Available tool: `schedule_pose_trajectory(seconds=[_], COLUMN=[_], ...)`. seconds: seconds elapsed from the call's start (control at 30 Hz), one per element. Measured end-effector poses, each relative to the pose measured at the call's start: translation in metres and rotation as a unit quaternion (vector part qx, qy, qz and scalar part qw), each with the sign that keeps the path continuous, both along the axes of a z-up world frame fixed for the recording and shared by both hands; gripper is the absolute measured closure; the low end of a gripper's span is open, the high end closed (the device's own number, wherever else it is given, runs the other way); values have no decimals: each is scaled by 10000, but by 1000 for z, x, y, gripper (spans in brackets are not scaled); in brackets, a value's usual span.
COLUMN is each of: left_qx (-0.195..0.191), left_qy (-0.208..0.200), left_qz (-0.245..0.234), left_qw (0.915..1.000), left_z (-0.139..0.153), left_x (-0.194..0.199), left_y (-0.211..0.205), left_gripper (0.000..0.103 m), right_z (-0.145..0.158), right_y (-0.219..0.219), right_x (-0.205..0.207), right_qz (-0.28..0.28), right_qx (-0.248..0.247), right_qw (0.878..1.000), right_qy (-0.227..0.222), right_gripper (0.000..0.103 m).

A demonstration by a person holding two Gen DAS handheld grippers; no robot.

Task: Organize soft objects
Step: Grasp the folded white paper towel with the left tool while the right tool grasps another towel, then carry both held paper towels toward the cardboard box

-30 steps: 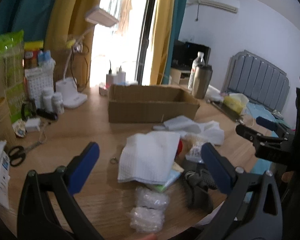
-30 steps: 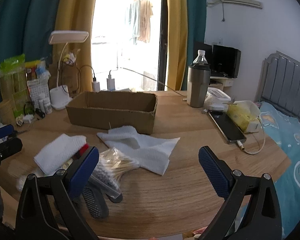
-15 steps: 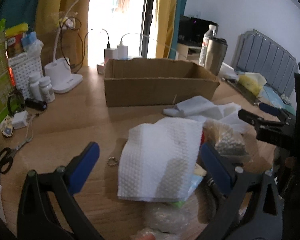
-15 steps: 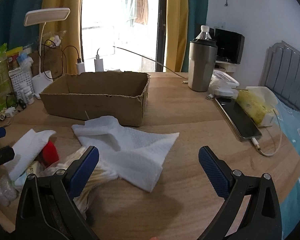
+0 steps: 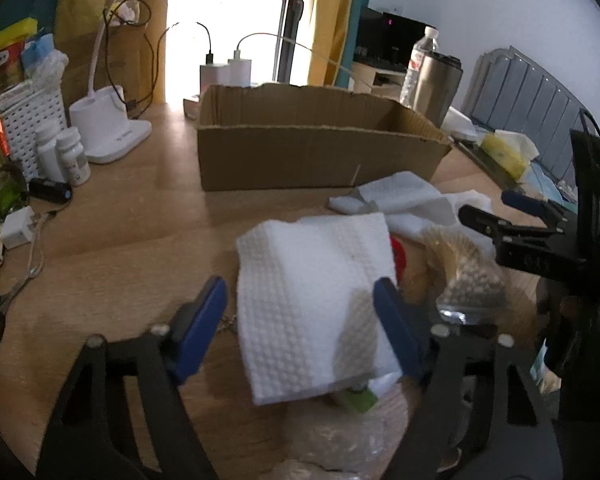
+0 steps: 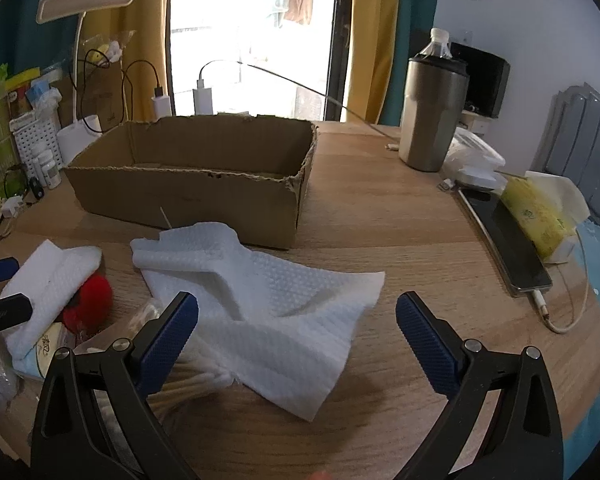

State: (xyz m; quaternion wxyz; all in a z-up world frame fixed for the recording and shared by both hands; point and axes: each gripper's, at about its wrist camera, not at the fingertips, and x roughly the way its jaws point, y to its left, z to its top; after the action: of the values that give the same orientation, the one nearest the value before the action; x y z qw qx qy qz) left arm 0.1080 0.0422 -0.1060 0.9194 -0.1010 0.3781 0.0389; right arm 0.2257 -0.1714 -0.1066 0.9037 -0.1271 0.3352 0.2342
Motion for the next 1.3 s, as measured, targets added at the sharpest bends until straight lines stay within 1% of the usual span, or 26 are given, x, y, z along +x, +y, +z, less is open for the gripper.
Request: schedule_pose_trajectory(seconds=[0.03, 0.13, 0.17, 0.27, 0.4, 0.6, 0.67, 0.7, 0.77, 0.8, 0.87, 0.97, 1.13, 1.3], left_qx=[-9, 0, -17, -6, -59, -95, -73, -73, -95, -100, -104, -96, -103, -99], left_qy=[18, 67, 70, 68, 14, -148, -200, -225, -271, -300, -355, -441, -554, -685], left_qz=[-7, -42, -66, -91, -133, -173, -171, -164, -151, -145, -138, -130, -112, -131], left_qw=[10000, 10000, 10000, 9999, 9999, 9997, 9996, 9996, 9995, 9994, 9992, 9989, 9983, 9975], left_z=[-1, -2, -3, -3, -2, 6, 9, 10, 12, 14, 17, 22, 28, 37], left_x=[1, 2, 2, 2, 1, -5, -7, -7, -9, -10, -13, -16, -22, -30], left_y=[0, -1, -2, -2, -1, -1, -1, -1, 0, 0, 1, 2, 3, 3], left_gripper=[32, 41, 46, 51, 56, 60, 60, 60, 60, 60, 61, 60, 61, 61], right_z=[0, -3, -4, -7, -8, -10, -11, -10, -10, -10, -9, -6, -2, 3], right_y=[1, 4, 4, 5, 8, 9, 9, 10, 11, 11, 9, 6, 3, 0], right_x=[1, 5, 5, 9, 11, 14, 14, 14, 13, 12, 11, 10, 4, -3], right_qz=[12, 27, 25, -5, 26, 61, 85, 120, 169, 184, 205, 187, 205, 220], right_qx=[-11, -40, -49, -114, -187, -245, -265, -268, -279, -268, -223, -125, -47, 9], right_qw=[10000, 9999, 9999, 9995, 9992, 9985, 9984, 9983, 9983, 9983, 9986, 9989, 9992, 9994], right_qy=[16, 111, 163, 288, 362, 485, 492, 495, 485, 474, 445, 404, 351, 266], right_gripper=[2, 2, 6, 17, 19, 36, 46, 49, 60, 63, 74, 84, 90, 91])
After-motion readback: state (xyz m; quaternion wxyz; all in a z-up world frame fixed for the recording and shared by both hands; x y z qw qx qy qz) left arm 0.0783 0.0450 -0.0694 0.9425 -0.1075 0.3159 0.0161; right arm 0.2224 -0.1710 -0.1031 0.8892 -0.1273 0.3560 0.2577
